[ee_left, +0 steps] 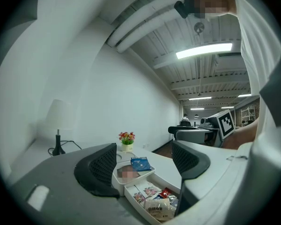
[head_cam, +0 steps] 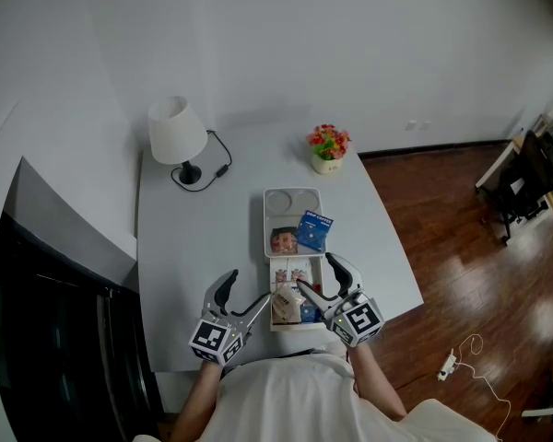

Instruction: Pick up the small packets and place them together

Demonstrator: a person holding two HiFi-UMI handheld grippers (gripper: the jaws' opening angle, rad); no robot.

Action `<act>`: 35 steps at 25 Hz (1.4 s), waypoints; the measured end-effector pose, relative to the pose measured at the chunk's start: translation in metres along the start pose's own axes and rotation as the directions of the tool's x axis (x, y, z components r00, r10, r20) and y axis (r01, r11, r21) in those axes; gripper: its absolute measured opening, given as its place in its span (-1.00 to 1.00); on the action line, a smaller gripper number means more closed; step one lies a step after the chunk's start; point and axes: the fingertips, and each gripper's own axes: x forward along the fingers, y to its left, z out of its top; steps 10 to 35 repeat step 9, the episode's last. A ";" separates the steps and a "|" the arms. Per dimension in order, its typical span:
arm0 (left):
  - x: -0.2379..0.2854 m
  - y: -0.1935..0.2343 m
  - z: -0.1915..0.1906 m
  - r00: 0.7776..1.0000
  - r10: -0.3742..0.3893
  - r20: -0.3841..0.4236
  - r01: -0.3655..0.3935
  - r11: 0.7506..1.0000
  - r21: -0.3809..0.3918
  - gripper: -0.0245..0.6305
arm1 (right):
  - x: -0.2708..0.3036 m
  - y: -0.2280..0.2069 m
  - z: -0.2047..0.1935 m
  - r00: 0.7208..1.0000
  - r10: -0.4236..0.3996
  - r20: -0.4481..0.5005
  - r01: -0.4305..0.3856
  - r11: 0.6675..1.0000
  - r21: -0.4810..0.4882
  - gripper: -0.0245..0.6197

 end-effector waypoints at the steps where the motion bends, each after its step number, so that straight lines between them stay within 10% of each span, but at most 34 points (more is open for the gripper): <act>1: 0.000 0.000 0.000 1.000 0.001 -0.001 -0.001 1.000 -0.002 0.21 | 0.000 0.000 0.000 1.000 0.002 -0.001 -0.002 1.000 -0.002 0.19; 35: 0.001 -0.004 -0.006 1.000 -0.004 -0.017 0.003 1.000 -0.011 0.21 | -0.005 0.001 -0.005 1.000 0.002 -0.016 -0.002 1.000 0.001 0.19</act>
